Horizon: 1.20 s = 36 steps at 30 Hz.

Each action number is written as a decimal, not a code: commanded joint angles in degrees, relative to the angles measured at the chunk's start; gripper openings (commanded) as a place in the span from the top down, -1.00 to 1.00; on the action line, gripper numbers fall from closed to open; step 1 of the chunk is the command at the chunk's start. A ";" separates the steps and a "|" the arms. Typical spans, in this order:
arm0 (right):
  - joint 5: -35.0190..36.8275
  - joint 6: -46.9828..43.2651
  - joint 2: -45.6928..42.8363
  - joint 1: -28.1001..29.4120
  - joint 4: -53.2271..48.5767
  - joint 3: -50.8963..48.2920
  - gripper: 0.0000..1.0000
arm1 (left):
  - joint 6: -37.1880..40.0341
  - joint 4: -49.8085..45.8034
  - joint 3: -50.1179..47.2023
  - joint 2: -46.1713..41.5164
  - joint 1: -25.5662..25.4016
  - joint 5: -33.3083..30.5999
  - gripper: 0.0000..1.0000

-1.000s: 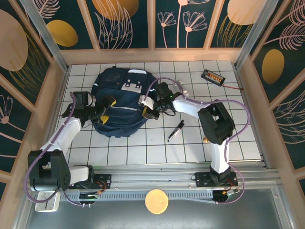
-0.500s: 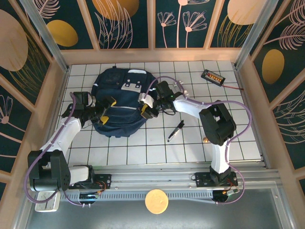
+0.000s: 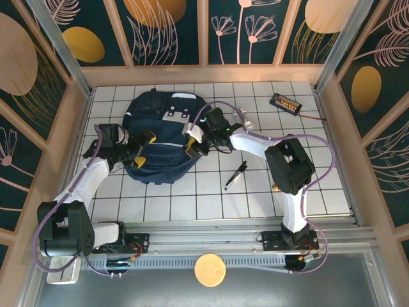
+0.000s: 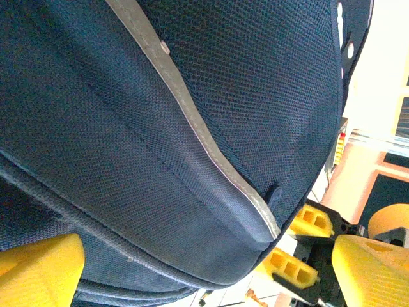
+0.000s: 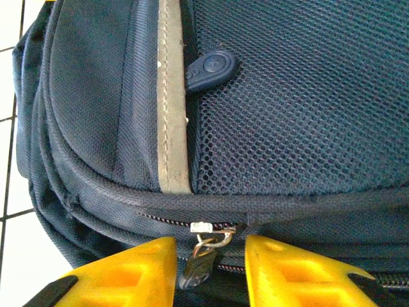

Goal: Pack books, pencil case, and school supplies into a backpack

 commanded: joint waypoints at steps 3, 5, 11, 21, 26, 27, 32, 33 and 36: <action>1.29 0.83 0.44 1.04 1.17 1.27 0.63 | 0.48 0.00 -0.78 -1.19 0.35 0.40 -0.98; 2.36 0.48 -0.59 1.03 0.78 0.07 0.76 | 0.54 0.00 -0.63 -1.10 0.38 0.35 -0.98; 4.06 -1.13 -3.68 0.82 -1.73 -2.82 1.00 | 1.99 -1.02 1.25 -0.50 0.37 -0.33 -0.98; 7.24 -2.76 -7.67 -2.99 -6.02 -4.85 1.00 | 24.27 -22.29 21.39 6.88 0.38 -17.65 -0.98; 9.67 -3.67 -7.37 -5.35 -8.75 -3.82 1.00 | 32.06 -26.44 26.48 12.08 0.38 -23.47 -0.97; 9.65 -3.84 -7.36 -5.66 -9.07 -3.57 1.00 | 32.41 -26.01 26.45 12.84 0.38 -23.15 -0.97; 9.43 -4.36 -6.47 -5.81 -10.59 -1.91 1.00 | 34.51 -24.19 25.37 17.72 0.47 -22.00 -0.85; 9.34 -4.28 -6.30 -5.81 -10.60 -1.76 1.00 | 34.50 -23.30 24.98 18.48 0.47 -21.08 -0.76; 9.26 -4.13 -6.29 -5.67 -10.69 -1.79 1.00 | 33.30 -19.43 23.91 20.34 0.44 -17.18 -0.58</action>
